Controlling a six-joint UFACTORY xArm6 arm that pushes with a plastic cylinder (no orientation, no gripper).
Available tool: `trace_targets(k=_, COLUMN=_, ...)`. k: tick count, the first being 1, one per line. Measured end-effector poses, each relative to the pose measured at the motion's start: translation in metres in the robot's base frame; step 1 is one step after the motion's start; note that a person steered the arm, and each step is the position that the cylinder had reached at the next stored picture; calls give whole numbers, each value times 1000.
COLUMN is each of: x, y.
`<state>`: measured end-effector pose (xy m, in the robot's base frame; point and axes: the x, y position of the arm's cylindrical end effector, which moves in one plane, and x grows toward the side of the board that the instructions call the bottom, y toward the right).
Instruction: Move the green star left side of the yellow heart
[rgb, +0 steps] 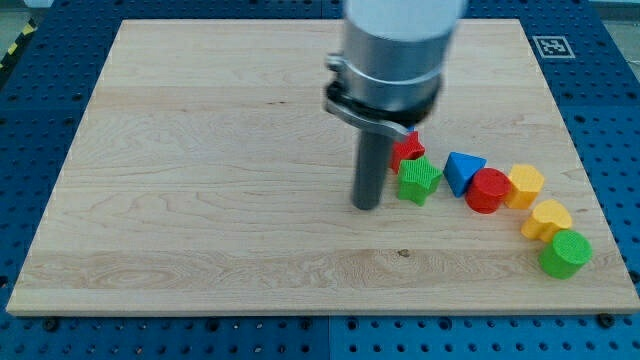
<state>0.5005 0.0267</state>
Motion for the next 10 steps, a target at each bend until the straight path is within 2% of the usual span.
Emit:
trace_targets(k=1, x=-34, y=-17)
trace_targets(k=2, x=-40, y=-15)
trace_targets(k=5, x=-40, y=52)
trace_targets(k=6, x=-33, y=56)
trace_targets(k=7, x=-8, y=56)
trace_targets(k=10, x=31, y=102)
